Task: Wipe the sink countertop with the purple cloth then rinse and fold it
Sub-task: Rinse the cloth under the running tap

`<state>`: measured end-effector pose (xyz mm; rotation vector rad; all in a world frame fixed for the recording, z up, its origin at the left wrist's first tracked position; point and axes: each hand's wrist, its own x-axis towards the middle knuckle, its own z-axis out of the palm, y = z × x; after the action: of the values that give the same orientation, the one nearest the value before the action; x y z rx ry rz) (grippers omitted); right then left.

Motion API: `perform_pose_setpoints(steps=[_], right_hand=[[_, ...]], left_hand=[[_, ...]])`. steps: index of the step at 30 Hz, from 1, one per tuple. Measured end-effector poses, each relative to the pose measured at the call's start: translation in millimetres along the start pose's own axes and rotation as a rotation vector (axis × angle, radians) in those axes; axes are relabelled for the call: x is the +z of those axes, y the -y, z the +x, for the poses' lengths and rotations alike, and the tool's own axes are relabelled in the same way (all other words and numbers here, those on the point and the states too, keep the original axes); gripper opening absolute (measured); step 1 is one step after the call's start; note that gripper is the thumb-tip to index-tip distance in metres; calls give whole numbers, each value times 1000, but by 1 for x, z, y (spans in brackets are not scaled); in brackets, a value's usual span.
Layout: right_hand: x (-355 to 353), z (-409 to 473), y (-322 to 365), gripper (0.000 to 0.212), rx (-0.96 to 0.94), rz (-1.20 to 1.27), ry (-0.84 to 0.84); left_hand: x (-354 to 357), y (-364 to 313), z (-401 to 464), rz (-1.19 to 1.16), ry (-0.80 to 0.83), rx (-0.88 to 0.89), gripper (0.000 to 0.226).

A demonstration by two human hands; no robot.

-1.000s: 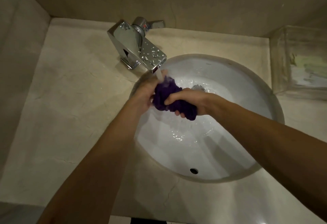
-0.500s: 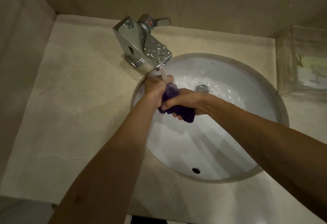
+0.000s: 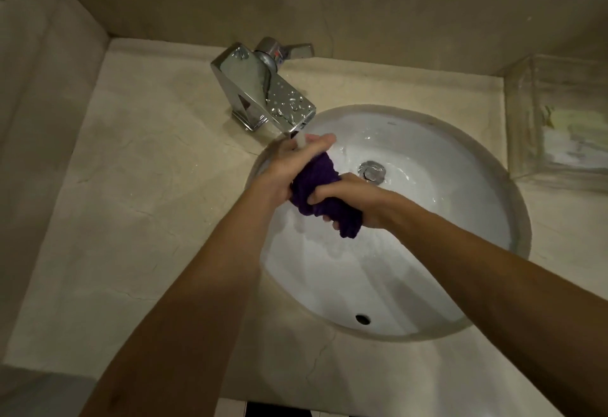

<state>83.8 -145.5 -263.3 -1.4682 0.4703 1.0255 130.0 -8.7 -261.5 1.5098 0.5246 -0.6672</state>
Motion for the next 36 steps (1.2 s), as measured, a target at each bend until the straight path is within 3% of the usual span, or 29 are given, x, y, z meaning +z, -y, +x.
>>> perform_pose_setpoints(steps=[4, 8, 12, 16, 23, 26, 28, 32, 34, 36], right_hand=[[-9, -9, 8, 15, 134, 119, 164], [-5, -2, 12, 26, 167, 65, 228], [5, 6, 15, 28, 70, -163, 96], [9, 10, 16, 33, -45, -335, 8], [23, 28, 10, 16, -189, -705, -250], [23, 24, 6, 16, -112, -514, -190], [17, 15, 7, 15, -81, -341, -102], [0, -2, 18, 16, 50, -124, 83], [-7, -7, 24, 16, 138, -46, 155], [-12, -8, 24, 31, 197, 37, 231]], left_hand=[[-14, -1, -12, 16, 100, 137, 44], [-1, 2, -25, 36, -84, 192, 19], [6, 0, -15, -62, -172, 18, 14], [9, 2, -5, -138, -168, -28, 11], [14, 15, 8, -121, -376, -42, 23], [10, 16, 7, -51, -397, -56, 16], [5, 15, 2, -31, -288, -54, 17], [-17, 13, 2, -118, 29, 89, 55], [-22, 14, 0, -97, 81, 97, 55], [-21, 13, -3, -115, 99, 102, 50]])
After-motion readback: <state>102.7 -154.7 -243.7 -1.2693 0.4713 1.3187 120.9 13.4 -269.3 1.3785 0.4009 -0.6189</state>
